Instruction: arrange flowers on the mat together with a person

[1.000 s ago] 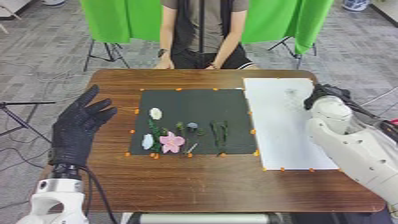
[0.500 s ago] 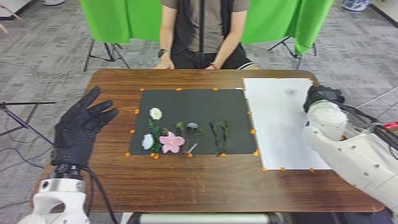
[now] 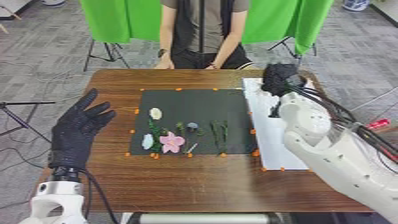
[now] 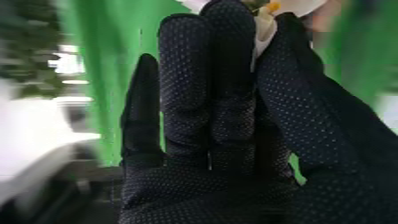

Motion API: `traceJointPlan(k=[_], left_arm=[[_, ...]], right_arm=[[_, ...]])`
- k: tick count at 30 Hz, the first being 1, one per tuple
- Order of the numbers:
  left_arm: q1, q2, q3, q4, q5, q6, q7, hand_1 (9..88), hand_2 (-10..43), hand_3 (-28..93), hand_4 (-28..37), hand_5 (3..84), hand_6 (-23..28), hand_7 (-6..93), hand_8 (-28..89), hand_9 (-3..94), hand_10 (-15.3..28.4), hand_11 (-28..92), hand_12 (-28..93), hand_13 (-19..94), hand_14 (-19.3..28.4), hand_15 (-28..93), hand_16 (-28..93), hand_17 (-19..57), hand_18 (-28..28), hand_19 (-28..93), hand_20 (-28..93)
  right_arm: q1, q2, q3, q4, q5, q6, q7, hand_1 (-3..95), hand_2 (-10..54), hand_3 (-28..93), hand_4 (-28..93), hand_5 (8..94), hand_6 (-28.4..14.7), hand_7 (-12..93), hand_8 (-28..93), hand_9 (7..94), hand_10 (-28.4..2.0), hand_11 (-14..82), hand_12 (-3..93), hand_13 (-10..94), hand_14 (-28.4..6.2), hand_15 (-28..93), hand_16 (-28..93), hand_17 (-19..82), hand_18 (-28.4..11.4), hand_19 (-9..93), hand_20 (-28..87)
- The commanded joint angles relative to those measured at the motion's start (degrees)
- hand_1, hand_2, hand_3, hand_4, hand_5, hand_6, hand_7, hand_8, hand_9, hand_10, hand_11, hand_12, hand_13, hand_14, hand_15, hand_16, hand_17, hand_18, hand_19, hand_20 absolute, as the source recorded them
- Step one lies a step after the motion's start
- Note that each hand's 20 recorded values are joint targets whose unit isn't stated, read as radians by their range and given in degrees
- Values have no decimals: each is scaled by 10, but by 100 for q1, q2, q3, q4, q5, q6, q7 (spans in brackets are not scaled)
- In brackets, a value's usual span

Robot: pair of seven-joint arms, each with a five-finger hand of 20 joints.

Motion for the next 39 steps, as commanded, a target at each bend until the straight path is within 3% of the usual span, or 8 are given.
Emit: traceJointPlan(k=[1,7,14,18,25,29,34,39], left_arm=[[-3,5,6,-1,-32,46,-11,217,65,772,-280,372,82,62,-68,385,196,238,116,296,265,524,-71,-42,251,555,282],[-24,-11,23,8,-20,21,-32,218,66,771,-279,372,82,62,-68,386,195,239,116,296,265,523,-72,-47,251,546,275],[-73,-13,45,30,-26,-6,-53,217,65,772,-277,373,83,62,-68,386,196,240,116,296,264,523,-71,-49,250,545,269],[-86,1,37,29,-20,-2,-56,217,65,773,-277,373,83,63,-67,386,196,240,116,295,264,522,-72,-50,250,545,267],[-104,-30,33,36,10,-36,-126,218,65,772,-277,374,84,62,-68,385,196,240,116,296,265,523,-71,-50,250,546,264],[-119,-47,28,37,35,-58,-182,219,65,773,-277,376,85,61,-68,386,196,240,116,295,265,523,-72,-51,250,547,263],[-73,-26,23,20,14,-29,-145,219,65,774,-276,376,85,62,-68,386,196,243,116,295,265,523,-72,-50,250,548,263],[-26,-49,-12,5,37,-37,-177,218,64,775,-275,376,85,62,-68,386,197,242,115,295,264,523,-72,-50,250,549,262]], right_arm=[[220,-816,-503,27,-17,-78,-247,546,-95,633,-283,799,58,216,-62,862,-52,164,345,702,-33,516,264,193,-141,613,184],[64,-913,-494,80,59,-508,-230,538,-95,632,-283,796,66,223,-74,840,-59,168,328,681,-38,499,256,180,-147,594,179],[-5,-884,-609,75,271,-487,-251,526,-95,635,-283,796,72,224,-84,800,-66,170,293,653,-54,475,229,165,-146,538,169],[-64,-914,-504,35,176,-783,-361,513,-95,646,-283,786,74,220,-91,771,-75,187,258,639,-64,468,200,156,-148,512,168],[-214,-935,-343,-116,100,-1134,-576,460,-95,663,-283,723,76,203,-113,713,-94,256,177,609,-77,474,165,133,-154,487,180],[-278,-947,-279,-139,-6,-1359,-573,395,-95,727,-283,667,78,186,-136,697,-98,260,169,591,-87,486,159,122,-155,480,188],[-406,-979,-93,-243,-76,-1767,-571,367,-95,744,-283,651,73,180,-168,686,-105,259,165,583,-93,493,154,116,-157,481,195],[-415,-918,-143,-320,-209,-1791,-540,351,-95,741,-283,631,68,175,-169,677,-110,257,165,575,-102,502,153,110,-162,485,201]])
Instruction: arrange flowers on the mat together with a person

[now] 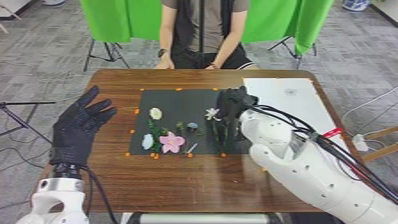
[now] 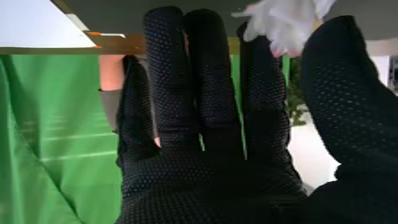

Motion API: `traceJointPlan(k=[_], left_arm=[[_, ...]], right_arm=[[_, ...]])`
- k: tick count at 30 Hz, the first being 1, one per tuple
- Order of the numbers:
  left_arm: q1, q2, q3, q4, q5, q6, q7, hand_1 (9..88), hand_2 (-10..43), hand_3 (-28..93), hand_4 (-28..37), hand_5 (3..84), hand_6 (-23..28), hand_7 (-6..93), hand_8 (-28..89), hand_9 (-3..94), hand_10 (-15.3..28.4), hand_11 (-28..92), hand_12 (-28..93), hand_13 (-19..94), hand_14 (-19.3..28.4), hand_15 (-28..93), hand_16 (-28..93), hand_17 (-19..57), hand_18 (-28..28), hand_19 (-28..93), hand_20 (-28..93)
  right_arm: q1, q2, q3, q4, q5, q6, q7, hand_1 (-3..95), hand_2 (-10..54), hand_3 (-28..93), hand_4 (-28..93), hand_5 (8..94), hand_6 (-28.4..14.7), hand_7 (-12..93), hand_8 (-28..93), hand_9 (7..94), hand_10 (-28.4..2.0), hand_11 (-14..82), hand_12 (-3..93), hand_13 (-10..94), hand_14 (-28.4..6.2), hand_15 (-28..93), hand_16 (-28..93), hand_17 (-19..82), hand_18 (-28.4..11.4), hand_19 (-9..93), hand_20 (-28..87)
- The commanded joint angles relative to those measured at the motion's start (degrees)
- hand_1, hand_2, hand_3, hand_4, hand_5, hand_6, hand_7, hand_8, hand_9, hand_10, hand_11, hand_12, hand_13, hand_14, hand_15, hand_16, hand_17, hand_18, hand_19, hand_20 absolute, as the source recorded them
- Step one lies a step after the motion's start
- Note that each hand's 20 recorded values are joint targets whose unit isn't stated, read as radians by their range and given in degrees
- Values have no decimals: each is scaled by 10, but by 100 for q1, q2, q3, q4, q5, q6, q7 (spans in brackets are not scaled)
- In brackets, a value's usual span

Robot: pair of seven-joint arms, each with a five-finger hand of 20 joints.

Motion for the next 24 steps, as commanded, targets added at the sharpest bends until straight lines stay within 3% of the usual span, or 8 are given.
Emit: traceJointPlan(k=[1,13,19,24], left_arm=[[92,-57,-24,-4,26,-14,-100,218,64,775,-275,376,85,62,-68,386,197,242,115,295,264,523,-72,-50,250,549,262],[220,-53,-70,-53,30,38,-106,220,65,775,-274,376,86,61,-68,385,197,242,115,296,265,526,-72,-50,250,551,262],[309,-23,-132,-87,2,98,-28,220,66,773,-274,377,86,59,-67,386,197,242,116,295,265,525,-72,-49,251,553,264],[305,6,-92,-93,-28,151,30,220,65,774,-273,377,86,60,-67,386,197,241,115,294,265,525,-72,-48,250,553,265]], right_arm=[[-96,31,38,-176,-258,-170,27,351,-95,741,-283,630,68,175,-169,677,-111,257,165,575,-102,503,152,109,-162,486,202],[-582,314,513,-995,-404,-344,412,348,-95,736,-282,623,50,164,-163,681,-114,257,166,577,-112,522,143,103,-174,521,221],[-919,352,964,-1437,-407,-394,260,349,-95,730,-281,623,47,160,-160,685,-116,256,166,578,-115,529,138,102,-176,527,222],[-1002,402,1022,-1637,-429,-165,296,347,-95,723,-278,623,44,157,-158,687,-117,255,166,577,-116,530,137,101,-178,530,223]])
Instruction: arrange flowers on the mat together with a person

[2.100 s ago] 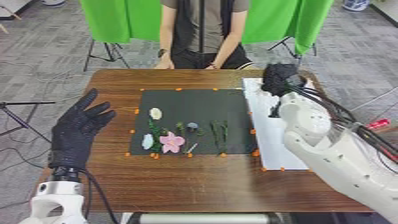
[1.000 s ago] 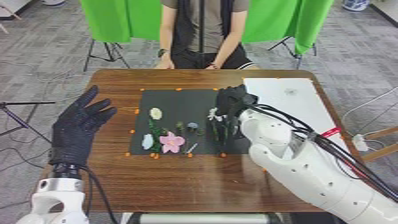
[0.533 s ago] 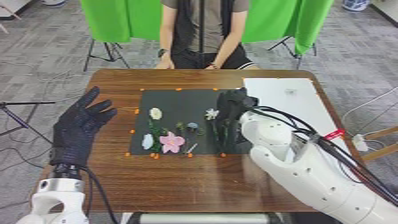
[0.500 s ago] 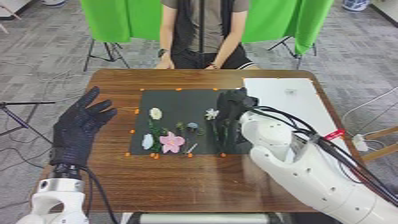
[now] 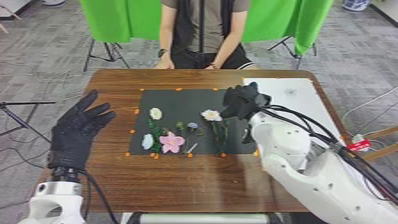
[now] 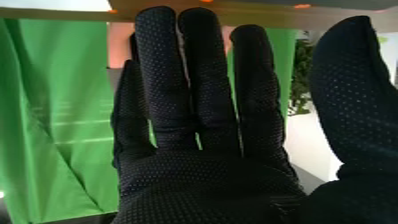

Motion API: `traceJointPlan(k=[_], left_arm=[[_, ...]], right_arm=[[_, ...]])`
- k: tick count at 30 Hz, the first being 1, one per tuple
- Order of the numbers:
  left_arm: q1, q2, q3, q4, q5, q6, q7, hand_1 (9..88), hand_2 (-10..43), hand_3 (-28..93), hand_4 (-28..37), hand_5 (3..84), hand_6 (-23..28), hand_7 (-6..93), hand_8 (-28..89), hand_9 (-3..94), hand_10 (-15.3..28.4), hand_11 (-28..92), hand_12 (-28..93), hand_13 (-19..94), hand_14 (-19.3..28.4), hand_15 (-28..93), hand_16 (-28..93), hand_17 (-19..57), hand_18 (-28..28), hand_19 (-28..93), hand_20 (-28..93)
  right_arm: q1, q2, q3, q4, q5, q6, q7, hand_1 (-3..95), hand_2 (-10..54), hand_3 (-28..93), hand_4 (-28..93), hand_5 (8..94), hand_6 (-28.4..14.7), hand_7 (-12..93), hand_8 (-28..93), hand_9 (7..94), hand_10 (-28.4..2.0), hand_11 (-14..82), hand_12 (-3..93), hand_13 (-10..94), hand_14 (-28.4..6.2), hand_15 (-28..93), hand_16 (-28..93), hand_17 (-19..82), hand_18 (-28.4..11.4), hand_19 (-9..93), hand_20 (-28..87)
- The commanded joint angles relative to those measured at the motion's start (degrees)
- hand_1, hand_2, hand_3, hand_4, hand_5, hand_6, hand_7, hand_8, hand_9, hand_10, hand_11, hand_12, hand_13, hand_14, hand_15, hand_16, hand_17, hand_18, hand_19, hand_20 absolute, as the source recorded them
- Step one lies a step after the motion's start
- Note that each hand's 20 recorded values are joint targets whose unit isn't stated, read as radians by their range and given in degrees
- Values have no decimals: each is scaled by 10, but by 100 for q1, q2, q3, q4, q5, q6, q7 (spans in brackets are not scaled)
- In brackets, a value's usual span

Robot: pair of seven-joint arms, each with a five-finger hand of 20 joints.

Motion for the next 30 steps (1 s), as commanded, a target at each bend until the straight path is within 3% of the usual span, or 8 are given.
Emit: traceJointPlan(k=[1,8,16,20,22,25,27,30], left_arm=[[121,37,5,-30,-44,124,93,220,66,773,-273,377,86,60,-67,385,197,241,115,295,265,524,-72,-48,250,553,265],[198,-24,-9,-25,-51,138,85,220,65,774,-274,377,86,60,-67,386,197,241,115,295,265,525,-73,-48,250,552,265],[379,-96,-144,-23,-78,155,133,218,66,771,-278,375,83,60,-68,386,195,236,112,300,262,511,-76,-51,250,536,250],[365,-121,-102,-4,-24,121,120,216,66,770,-281,376,82,58,-68,390,192,227,108,316,251,462,-78,-51,250,532,239],[396,-106,-70,-11,-18,138,211,214,67,768,-282,376,82,57,-68,389,189,222,107,318,244,446,-76,-51,250,531,235],[437,-254,-98,-3,129,-96,40,210,67,769,-282,376,80,57,-68,387,184,212,104,318,242,437,-72,-51,251,531,230],[437,-285,-49,18,118,-43,73,209,66,769,-282,376,79,57,-68,386,183,209,104,315,242,433,-69,-51,251,532,228],[410,-393,-114,65,240,-128,-35,206,66,767,-283,375,77,54,-68,384,183,204,105,312,244,431,-63,-52,250,533,226]], right_arm=[[-298,8,395,-364,-80,176,-56,347,-95,723,-278,623,44,157,-157,687,-117,255,166,578,-116,530,137,102,-178,530,223],[-2809,-528,2913,-1538,2957,1519,-682,311,-56,726,-271,597,27,157,-155,654,-125,241,161,556,-123,514,130,97,-177,514,211],[-4746,-2145,4788,-1566,8109,914,-2293,241,23,725,-268,483,19,148,-144,522,-150,170,145,440,-157,414,117,65,-181,426,186],[-5324,-2394,4804,-1583,8365,1193,-2564,227,38,724,-268,445,23,135,-136,484,-147,142,145,399,-167,359,126,55,-178,387,188],[-5478,-2464,4714,-1594,8260,1325,-2637,222,42,727,-269,441,26,129,-132,477,-142,131,147,393,-167,332,141,55,-176,373,195],[-5623,-2569,4665,-1602,8005,1293,-2605,217,48,729,-270,439,28,130,-131,475,-141,127,147,388,-165,321,147,54,-175,365,198],[-5595,-2656,4640,-1589,7911,1272,-2553,214,53,729,-271,435,29,129,-132,474,-140,125,147,385,-168,316,151,52,-175,361,200],[-5495,-2682,4603,-1529,7772,1291,-2581,207,60,731,-272,427,31,127,-131,471,-138,120,146,383,-169,310,156,50,-176,358,203]])
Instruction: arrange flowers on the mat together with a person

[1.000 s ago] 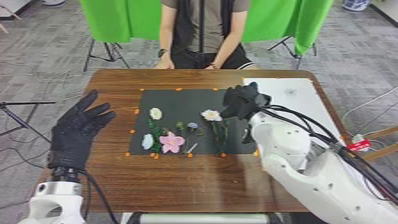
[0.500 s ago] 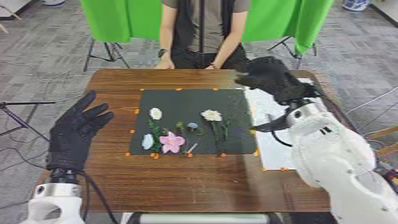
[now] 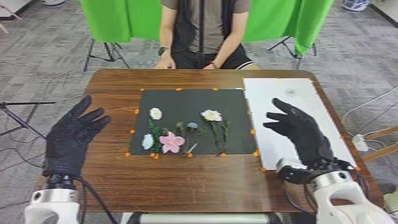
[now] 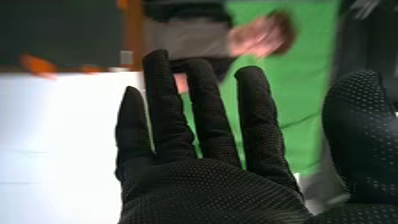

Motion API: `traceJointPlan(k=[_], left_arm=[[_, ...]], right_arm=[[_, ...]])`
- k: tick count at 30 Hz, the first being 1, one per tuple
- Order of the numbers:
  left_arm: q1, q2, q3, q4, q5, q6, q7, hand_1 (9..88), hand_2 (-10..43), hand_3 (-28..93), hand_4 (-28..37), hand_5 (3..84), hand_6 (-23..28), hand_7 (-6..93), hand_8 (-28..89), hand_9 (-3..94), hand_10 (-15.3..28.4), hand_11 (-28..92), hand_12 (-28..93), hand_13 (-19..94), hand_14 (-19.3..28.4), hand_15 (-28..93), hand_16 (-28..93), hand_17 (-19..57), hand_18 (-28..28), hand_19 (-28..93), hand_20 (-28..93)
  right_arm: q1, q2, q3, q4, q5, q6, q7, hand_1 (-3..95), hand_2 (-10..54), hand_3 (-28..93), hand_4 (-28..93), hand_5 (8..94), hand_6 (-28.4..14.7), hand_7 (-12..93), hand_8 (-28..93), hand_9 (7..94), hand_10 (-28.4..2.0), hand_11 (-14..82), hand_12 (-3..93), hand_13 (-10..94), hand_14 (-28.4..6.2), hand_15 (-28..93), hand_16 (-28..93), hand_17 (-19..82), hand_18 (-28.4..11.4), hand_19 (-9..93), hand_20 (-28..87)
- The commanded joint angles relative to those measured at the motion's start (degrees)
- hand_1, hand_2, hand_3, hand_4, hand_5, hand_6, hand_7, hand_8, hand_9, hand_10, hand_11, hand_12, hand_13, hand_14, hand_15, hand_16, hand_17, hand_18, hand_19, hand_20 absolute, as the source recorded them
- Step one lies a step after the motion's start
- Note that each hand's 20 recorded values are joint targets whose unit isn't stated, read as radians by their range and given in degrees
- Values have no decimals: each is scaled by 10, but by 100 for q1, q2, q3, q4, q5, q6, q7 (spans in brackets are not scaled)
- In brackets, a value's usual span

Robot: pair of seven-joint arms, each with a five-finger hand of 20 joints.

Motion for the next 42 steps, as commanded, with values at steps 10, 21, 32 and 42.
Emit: traceJointPlan(k=[10,21,32,42], left_arm=[[106,-298,-79,93,279,-218,-138,200,67,763,-283,366,66,51,-68,385,180,203,109,307,251,445,-52,-47,257,552,238],[64,-304,-48,104,289,-259,-270,199,67,763,-283,360,65,49,-68,385,181,202,110,310,252,449,-54,-42,261,557,247],[62,-331,-15,130,322,-312,-312,199,66,765,-283,357,63,52,-68,378,180,195,109,294,247,432,-56,-49,255,511,187],[136,-404,-137,93,406,-476,-433,199,64,765,-283,354,63,51,-68,371,180,196,114,285,251,439,-47,-57,258,525,167]], right_arm=[[-50,-219,76,198,1218,-355,-77,195,67,740,-276,406,34,129,-131,464,-133,119,146,378,-172,308,168,44,-178,358,212],[-22,-181,45,234,1268,-317,19,194,70,740,-275,413,35,135,-135,473,-134,123,146,383,-171,319,166,42,-179,362,217],[121,-170,93,310,1233,-399,162,193,71,741,-277,414,35,133,-136,469,-126,108,140,380,-172,253,162,49,-174,330,200],[142,-135,164,330,1212,-342,140,191,72,739,-277,411,36,130,-134,466,-126,102,140,377,-174,243,174,47,-174,326,202]])
